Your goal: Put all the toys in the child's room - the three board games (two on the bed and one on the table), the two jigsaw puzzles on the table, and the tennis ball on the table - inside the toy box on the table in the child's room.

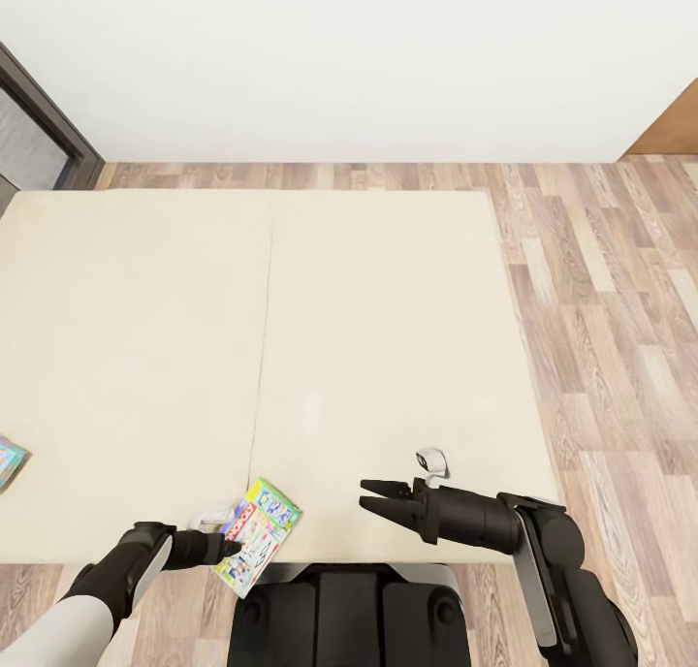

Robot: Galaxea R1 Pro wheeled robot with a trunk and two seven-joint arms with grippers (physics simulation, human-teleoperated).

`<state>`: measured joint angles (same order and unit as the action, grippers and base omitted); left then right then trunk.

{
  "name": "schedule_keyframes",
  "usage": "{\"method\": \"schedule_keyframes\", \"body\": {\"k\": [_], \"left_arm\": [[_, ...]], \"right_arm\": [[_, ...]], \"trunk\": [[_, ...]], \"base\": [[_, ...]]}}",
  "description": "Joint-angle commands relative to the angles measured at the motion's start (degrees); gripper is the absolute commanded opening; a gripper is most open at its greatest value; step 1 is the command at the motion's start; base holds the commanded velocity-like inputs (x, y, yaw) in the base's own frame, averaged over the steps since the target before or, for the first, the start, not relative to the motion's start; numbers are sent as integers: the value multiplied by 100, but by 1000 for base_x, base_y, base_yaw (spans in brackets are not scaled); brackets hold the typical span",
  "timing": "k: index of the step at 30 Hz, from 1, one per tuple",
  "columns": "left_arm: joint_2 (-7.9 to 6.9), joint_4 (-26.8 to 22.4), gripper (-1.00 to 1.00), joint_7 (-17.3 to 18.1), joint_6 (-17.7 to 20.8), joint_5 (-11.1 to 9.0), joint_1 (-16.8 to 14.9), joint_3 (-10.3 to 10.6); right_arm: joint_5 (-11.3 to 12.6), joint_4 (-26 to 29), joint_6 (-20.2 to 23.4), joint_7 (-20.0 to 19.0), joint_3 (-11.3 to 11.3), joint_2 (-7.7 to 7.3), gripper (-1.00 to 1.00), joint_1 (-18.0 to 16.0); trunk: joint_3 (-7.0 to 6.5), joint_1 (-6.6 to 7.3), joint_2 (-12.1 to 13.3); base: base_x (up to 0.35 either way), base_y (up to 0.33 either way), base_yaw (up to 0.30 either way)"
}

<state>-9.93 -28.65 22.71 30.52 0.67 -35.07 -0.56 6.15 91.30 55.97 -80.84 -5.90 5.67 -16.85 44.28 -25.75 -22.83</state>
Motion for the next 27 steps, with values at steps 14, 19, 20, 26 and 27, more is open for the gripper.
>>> {"method": "schedule_keyframes", "body": {"k": [14,19,20,26,27], "left_arm": [[74,-9,100,23,14,16,0,-5],[83,-9,100,23,9,20,0,2],[85,-9,100,23,8,19,0,-1],[87,-9,100,23,10,13,0,-1],[87,-9,100,23,12,13,0,-2]], "right_arm": [[0,2,44,-28,-8,5,100,-2],[0,2,45,-28,-8,5,100,-2],[0,2,45,-28,-8,5,100,-2],[0,2,45,-28,-8,5,100,-2],[0,2,45,-28,-8,5,100,-2]], "trunk": [[8,-3,-9],[8,-3,-9],[8,-3,-9],[8,-3,-9],[8,-3,-9]], "base": [[0,-64,0],[0,-23,0],[0,-6,0],[-3,-17,0],[-56,-140,0]]}}
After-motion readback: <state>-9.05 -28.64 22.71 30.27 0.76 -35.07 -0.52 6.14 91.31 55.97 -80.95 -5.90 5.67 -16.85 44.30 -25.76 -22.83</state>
